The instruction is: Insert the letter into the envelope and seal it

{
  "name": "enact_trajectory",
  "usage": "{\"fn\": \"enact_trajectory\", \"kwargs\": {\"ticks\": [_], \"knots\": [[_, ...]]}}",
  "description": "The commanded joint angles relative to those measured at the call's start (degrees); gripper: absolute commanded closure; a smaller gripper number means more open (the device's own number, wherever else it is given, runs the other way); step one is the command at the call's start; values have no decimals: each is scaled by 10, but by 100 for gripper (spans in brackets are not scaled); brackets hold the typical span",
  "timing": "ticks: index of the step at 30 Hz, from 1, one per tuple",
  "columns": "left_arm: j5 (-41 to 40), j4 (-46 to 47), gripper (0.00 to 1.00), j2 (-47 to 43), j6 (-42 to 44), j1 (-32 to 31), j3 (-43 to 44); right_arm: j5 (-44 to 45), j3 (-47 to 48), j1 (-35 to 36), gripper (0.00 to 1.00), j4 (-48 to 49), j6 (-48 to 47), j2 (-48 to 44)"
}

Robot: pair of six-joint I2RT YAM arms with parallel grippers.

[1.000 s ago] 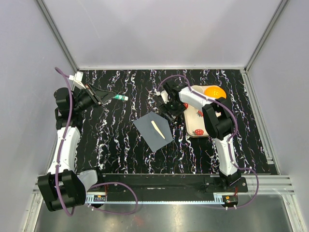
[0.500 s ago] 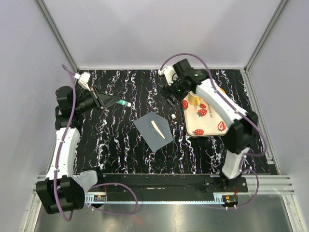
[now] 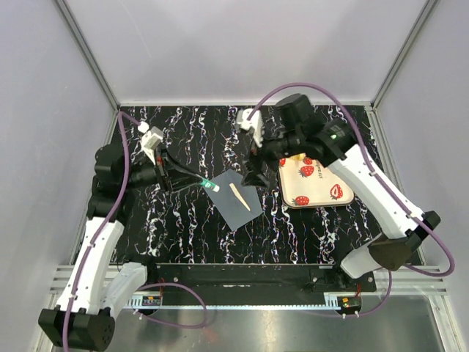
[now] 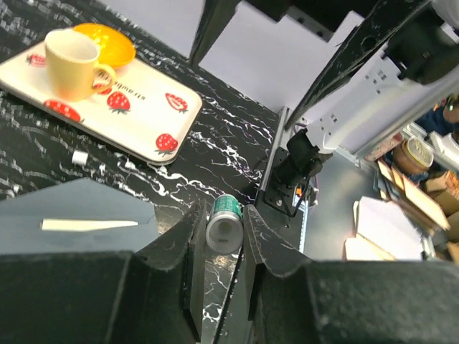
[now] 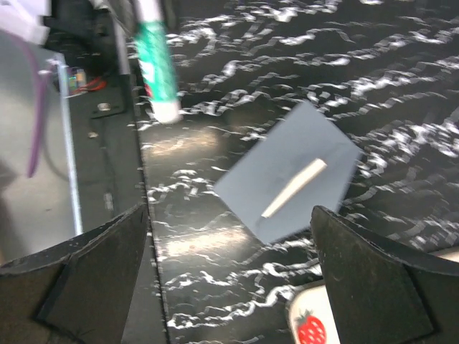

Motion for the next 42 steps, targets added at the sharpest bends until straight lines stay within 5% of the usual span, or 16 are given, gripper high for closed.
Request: {"fn": "enact_trajectory", "kwargs": {"ticks": [1, 5, 15, 23, 31, 37, 40, 42], "knots": [[9, 179, 100, -68, -36, -25, -42, -35, 38, 58, 0, 14, 75, 38], [-11, 242, 100, -96, -58, -35, -76, -122, 79, 70, 0, 16, 116, 67], [-26, 262, 100, -92, -58, -88, -75, -177, 95, 144, 3, 9, 93, 91], [-32, 265, 100, -94, -53, -103, -67, -184, 84, 159, 42, 14, 97, 104], [-40, 262, 100, -104, -56, -110, -81, -169, 85, 158, 65, 23, 112, 104], [-59, 206, 99, -105, -43, -113, -75, -138, 87, 159, 93, 19, 112, 103], [-79, 120, 55, -103, -22, -112, -54, -88, 94, 159, 99, -2, 84, 97], [-103, 62, 45, -109, -9, -111, -36, -44, 93, 159, 100, -27, 42, 90]]}}
